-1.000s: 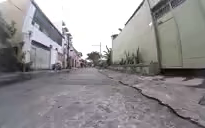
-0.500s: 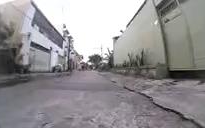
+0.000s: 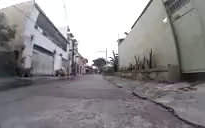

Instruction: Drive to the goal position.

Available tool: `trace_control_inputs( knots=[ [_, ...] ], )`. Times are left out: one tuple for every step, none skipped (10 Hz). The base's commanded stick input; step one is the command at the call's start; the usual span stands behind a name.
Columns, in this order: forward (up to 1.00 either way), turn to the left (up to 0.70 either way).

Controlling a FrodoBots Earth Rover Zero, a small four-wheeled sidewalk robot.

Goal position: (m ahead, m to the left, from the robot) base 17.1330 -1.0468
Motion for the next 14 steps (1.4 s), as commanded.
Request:
trace_control_inputs(
  knots=[
    [0.96,0.00],
    [0.96,0.00],
    [0.96,0.00],
    [0.97,0.00],
    [0.98,0.00],
    [0.98,-0.17],
    [0.98,-0.37],
    [0.98,0.00],
    [0.98,0.00],
    [0.98,0.00],
    [0.98,0.00],
    [0.98,0.00],
    [0.98,0.00],
    [0.98,0.00]
  ],
)
